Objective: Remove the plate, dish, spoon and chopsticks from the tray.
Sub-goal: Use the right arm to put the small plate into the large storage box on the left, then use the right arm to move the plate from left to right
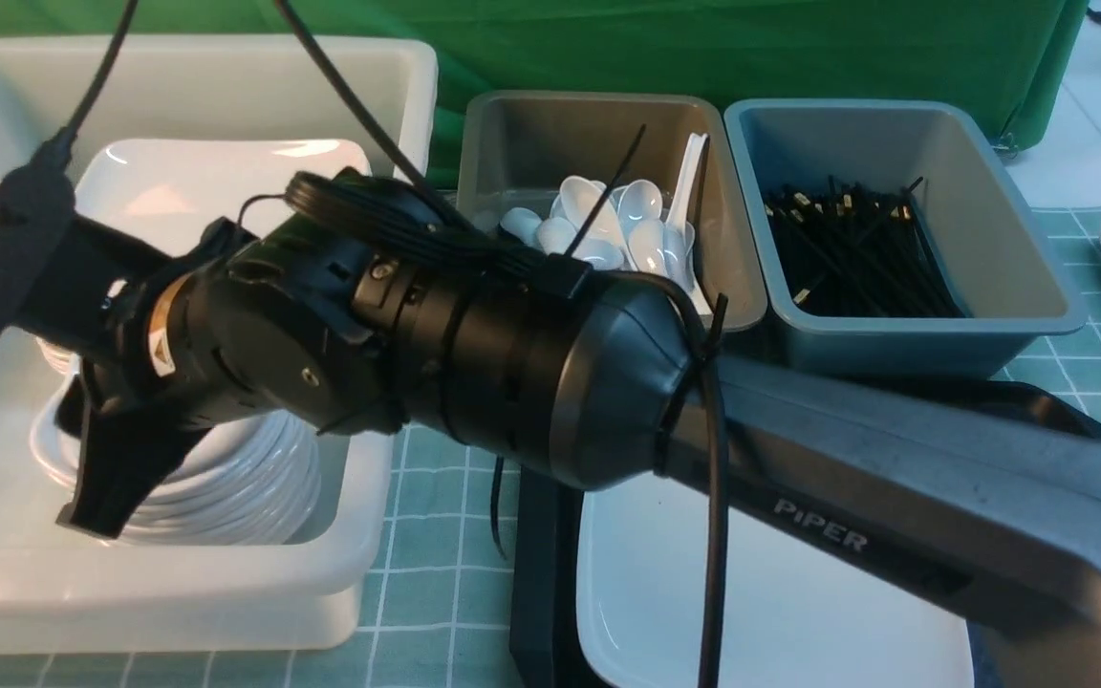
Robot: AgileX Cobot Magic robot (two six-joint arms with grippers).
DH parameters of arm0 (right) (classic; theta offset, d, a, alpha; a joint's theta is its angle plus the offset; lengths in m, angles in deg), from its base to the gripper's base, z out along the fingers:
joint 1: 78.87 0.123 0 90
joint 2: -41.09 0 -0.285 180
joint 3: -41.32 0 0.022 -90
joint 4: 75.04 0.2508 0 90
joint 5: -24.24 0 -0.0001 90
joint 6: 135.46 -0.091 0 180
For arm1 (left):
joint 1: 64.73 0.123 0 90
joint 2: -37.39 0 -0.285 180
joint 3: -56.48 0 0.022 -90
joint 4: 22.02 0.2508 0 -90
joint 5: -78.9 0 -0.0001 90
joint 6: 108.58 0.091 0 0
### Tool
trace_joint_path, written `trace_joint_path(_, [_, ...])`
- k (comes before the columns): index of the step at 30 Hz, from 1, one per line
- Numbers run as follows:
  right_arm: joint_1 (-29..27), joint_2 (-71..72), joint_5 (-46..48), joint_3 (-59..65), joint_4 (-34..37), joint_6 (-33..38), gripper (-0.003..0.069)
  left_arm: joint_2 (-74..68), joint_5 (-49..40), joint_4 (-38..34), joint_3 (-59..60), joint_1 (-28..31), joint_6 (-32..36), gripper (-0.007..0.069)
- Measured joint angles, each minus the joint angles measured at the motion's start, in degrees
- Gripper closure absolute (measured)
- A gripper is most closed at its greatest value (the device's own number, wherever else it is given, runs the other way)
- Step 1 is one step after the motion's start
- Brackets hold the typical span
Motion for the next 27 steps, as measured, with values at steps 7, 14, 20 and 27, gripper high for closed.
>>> trace_joint_path(7, [-0.4, 4.4, 16.2, -0.1, -9.1, -7.4, 0.0259, 0.0, 0.0, -0.2, 0.0, 0.0, 2.0, 0.0565])
trace_joint_path(14, [-15.9, 19.9, 40.7, 1.9, -23.6, -20.3, 0.0629, -1.5, 1.4, -7.9, 0.0, 0.0, 8.6, 0.0565])
trace_joint_path(20, [-41.8, 34.9, 40.6, 19.6, -5.9, -20.9, 0.0642, -8.5, 2.6, -17.2, 0.0, 0.0, 18.1, 0.0565])
trace_joint_path(27, [-61.5, 40.9, 31.2, 51.0, 6.2, -18.9, 0.0452, -16.2, 3.2, -23.8, 0.0, 0.0, 24.3, 0.0565])
